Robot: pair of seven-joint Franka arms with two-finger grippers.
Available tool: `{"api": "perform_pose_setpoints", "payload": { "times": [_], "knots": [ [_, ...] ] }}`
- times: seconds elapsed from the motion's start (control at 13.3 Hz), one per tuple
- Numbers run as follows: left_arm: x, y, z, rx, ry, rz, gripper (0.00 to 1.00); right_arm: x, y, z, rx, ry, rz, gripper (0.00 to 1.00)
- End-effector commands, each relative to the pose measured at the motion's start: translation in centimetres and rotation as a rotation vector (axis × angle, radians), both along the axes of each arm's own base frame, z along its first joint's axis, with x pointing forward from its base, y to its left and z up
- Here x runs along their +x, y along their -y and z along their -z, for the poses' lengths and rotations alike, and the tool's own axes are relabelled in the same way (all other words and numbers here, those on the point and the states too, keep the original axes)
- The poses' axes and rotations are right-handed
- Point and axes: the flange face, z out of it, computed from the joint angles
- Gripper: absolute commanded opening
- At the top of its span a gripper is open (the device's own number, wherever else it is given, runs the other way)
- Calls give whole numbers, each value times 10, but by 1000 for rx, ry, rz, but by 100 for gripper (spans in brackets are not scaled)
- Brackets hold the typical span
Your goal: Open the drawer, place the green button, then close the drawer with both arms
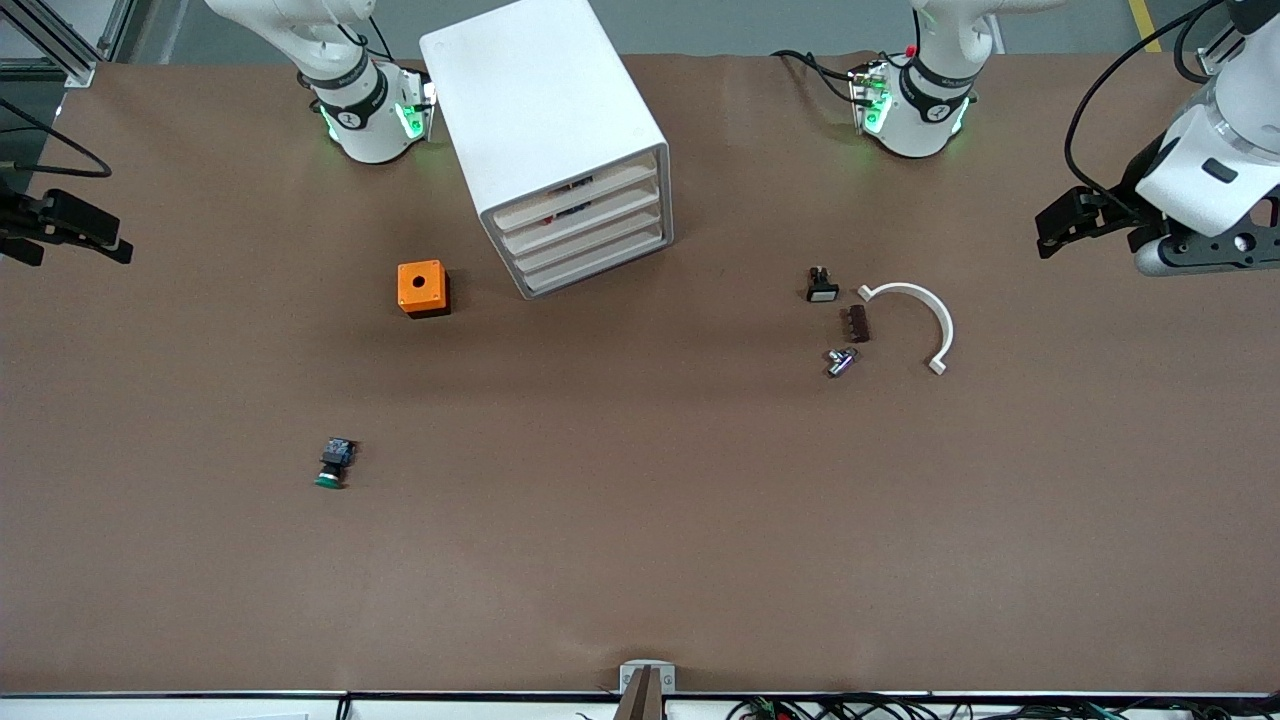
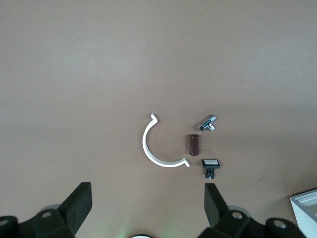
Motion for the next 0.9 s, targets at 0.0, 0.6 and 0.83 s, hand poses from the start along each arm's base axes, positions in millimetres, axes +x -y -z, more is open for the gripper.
{"api": "perform_pose_setpoints", "payload": {
  "times": [0.0,0.6,0.83],
  "knots": [
    [25,12,37,15,-59,32,100,-2,-2,-6,-12,9,9,100],
    [119,19,162,-27,-206,30,100,23,-33,15,-9,31,-46,100],
    [136,28,201,-35,-213,-11,100,27,-34,23,-18,15,-52,100]
  ]
}}
